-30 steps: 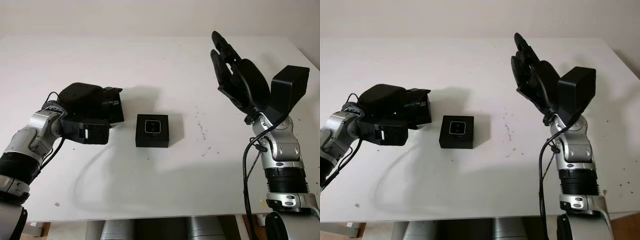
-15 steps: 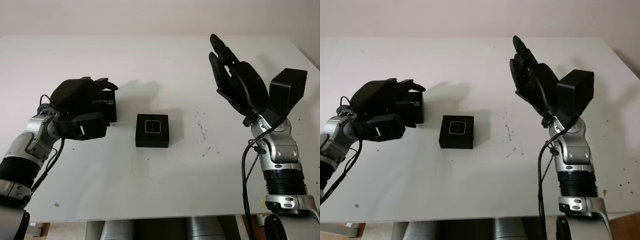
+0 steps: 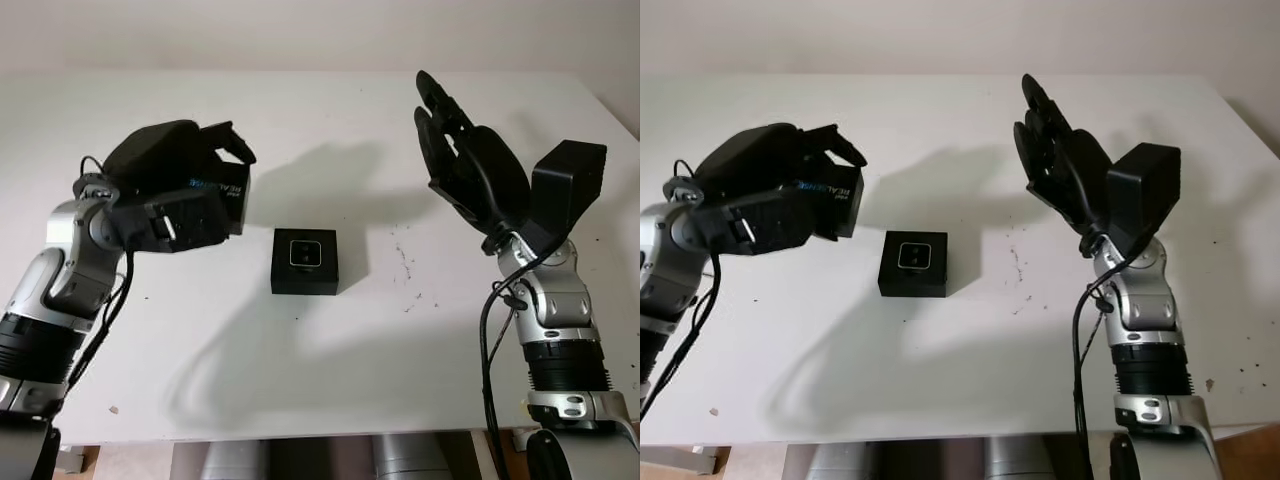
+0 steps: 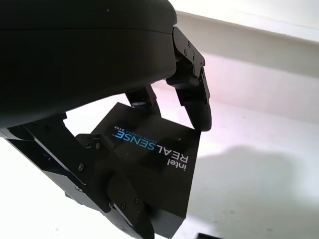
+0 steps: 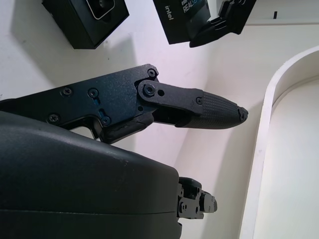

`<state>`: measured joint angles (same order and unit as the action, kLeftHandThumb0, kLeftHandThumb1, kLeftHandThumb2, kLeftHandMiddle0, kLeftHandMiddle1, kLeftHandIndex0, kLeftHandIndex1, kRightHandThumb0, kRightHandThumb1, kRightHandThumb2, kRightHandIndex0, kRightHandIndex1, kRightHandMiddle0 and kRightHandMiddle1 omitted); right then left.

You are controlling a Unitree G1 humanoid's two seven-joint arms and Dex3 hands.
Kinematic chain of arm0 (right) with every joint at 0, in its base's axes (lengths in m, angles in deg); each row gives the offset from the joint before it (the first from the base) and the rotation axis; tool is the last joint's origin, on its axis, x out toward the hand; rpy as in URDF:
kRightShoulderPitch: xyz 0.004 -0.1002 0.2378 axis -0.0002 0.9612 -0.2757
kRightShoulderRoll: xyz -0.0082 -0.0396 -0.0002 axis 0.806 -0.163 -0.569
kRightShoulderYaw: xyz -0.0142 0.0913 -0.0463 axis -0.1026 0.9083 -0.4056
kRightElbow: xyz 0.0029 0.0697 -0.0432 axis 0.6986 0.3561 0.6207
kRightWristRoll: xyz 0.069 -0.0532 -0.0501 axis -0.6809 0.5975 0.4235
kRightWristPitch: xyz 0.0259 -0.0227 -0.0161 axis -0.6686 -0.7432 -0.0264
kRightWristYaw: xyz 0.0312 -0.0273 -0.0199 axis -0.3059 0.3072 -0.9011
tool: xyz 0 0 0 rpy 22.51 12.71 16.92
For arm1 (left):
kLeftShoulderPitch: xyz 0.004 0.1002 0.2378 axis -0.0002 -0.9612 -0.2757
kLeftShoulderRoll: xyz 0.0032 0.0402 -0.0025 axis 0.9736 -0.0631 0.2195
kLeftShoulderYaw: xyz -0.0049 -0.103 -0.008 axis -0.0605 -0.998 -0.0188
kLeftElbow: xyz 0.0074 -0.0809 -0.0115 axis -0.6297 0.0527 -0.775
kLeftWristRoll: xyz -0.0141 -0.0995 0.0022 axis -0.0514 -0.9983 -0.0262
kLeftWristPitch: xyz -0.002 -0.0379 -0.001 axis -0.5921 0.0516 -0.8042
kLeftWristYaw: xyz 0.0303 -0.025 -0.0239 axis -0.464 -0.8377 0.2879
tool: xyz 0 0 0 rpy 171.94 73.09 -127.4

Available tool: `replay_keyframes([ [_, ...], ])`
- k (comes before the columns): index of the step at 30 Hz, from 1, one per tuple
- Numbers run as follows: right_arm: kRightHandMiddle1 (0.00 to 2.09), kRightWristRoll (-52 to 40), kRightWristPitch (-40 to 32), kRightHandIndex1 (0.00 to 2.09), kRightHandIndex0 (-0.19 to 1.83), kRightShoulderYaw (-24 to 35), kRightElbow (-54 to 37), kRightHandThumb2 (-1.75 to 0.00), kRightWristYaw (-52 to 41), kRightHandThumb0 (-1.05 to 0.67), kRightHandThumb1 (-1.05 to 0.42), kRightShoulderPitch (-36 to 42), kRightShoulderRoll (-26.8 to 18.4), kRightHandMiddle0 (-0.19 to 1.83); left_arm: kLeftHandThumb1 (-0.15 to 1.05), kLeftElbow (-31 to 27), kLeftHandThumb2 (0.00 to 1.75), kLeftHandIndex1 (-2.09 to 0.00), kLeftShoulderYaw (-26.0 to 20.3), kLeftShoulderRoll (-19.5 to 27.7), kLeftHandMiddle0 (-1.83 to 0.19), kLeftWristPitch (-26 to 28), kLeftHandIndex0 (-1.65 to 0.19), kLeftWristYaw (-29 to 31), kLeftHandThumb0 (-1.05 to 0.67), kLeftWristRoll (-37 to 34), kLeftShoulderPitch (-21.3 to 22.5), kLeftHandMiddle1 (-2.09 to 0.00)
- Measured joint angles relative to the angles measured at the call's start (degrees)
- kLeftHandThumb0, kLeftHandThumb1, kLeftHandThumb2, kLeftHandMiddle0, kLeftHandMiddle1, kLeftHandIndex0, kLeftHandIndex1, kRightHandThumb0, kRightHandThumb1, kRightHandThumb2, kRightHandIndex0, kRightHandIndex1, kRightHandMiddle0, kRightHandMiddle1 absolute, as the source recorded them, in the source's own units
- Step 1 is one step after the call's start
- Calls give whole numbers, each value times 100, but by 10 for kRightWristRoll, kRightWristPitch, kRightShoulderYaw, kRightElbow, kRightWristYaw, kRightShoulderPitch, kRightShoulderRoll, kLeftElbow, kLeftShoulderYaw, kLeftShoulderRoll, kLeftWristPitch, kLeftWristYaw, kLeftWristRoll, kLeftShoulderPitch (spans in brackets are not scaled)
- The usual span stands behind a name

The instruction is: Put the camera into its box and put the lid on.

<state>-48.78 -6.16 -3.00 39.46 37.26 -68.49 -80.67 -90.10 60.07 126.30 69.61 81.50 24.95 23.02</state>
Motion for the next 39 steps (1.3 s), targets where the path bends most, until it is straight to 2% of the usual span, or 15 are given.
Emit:
replay_keyframes([
  [5, 5, 0, -1, 5, -16, -8, 0, -56, 0, -73, -105, 0, 7, -12, 98, -71, 5, -121, -2, -26, -45, 90, -36, 54, -6, -21, 3, -131],
  [10, 5, 0, -7, 5, -15, -11, 0, -55, 5, -72, -105, -1, 16, -10, 97, -136, 5, -128, 11, -40, -45, 189, -36, 99, -7, -10, 26, -140],
  [18, 6, -2, -4, 6, -13, -11, 5, -53, 14, -74, -105, -3, 35, -9, 94, -149, 5, -137, 31, -85, -46, 293, -40, 84, -5, 14, 31, -133],
  [25, 6, 1, 10, 6, -12, -12, 15, -51, 19, -76, -105, -11, 46, -8, 95, -113, 5, -147, 31, -101, -41, 312, -34, 76, -6, 1, 32, -138],
  [33, 6, 2, 18, 6, -11, -12, 24, -52, 26, -74, -105, -13, 50, -7, 95, -76, 5, -150, 33, -100, -44, 265, -31, 50, -8, -12, 31, -138],
  [39, 6, 3, 18, 6, -12, -11, 23, -52, 33, -74, -105, -12, 50, -7, 96, -61, 5, -146, 35, -102, -43, 268, -32, 60, -5, -35, 30, -136],
])
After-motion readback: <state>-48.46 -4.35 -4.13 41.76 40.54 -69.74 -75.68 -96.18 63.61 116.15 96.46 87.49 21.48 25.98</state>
